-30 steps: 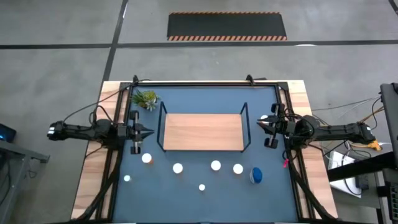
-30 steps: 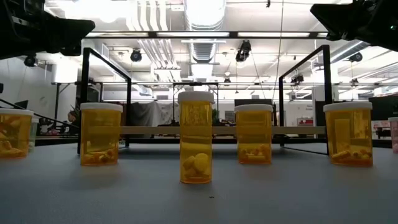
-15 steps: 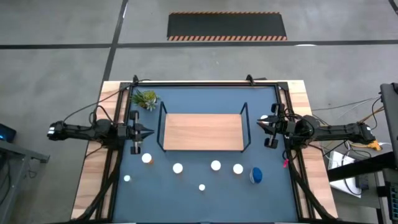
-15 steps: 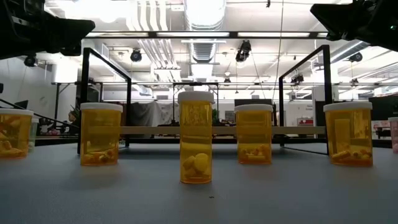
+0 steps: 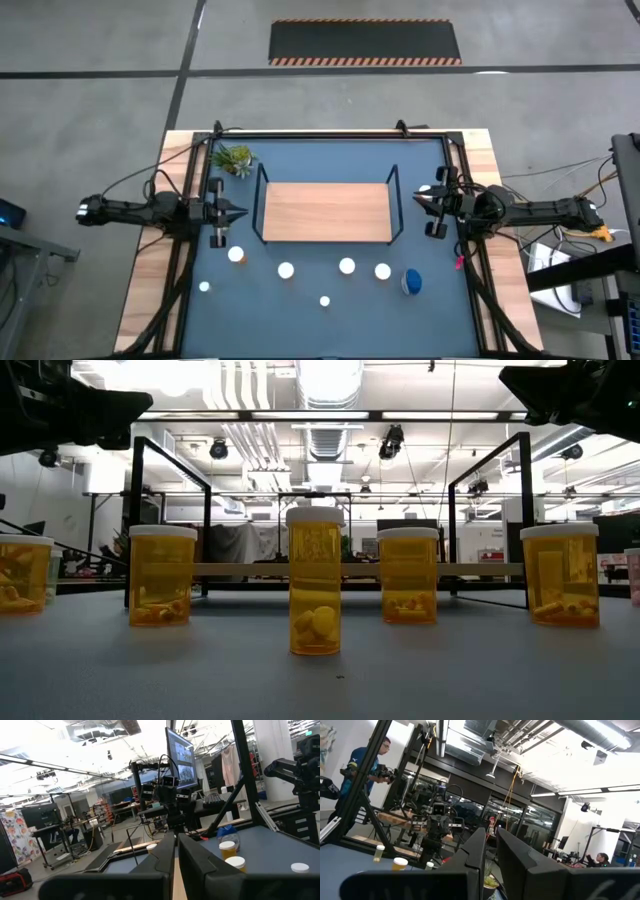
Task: Pick and place medicine bottles onto shelf by color
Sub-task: Put the big orange pill bottle on to the shelf
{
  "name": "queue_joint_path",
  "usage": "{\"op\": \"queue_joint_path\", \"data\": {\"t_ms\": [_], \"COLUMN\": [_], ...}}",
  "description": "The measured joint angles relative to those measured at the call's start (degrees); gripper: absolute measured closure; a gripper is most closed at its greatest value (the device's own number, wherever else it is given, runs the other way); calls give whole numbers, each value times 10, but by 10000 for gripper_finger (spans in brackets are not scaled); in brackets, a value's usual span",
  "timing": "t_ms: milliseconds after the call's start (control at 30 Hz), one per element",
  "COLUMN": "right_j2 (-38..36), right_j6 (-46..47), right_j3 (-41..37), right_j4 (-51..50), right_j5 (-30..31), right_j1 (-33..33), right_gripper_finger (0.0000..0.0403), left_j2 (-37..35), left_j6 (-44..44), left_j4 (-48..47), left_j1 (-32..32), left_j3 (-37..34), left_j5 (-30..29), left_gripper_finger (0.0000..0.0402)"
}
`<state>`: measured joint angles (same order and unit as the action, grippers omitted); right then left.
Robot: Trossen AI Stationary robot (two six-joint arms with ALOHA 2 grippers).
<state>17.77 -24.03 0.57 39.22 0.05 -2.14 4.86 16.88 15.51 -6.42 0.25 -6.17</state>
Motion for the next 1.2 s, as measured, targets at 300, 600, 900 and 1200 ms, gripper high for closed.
{"op": "queue_joint_path", "data": {"t_ms": [300, 600, 900, 1200], "right_j2": [0, 22, 41, -7], "right_j6": [292, 345, 238, 216], "right_j3": [0, 71, 102, 75], "right_j4": [1, -77, 11, 11], "right_j5": [12, 74, -180, -169], "right_j1": [0, 0, 1, 0], "right_gripper_finger": [365, 365, 365, 365], "left_j2": [0, 1, 1, 9], "left_j6": [0, -93, -239, -210], "left_j4": [3, 200, 310, 327], "left_j1": [0, 0, 0, 0], "left_j3": [0, 0, 0, 3], "left_j5": [0, 39, 40, -6], "left_gripper_finger": [395, 395, 395, 395]}}
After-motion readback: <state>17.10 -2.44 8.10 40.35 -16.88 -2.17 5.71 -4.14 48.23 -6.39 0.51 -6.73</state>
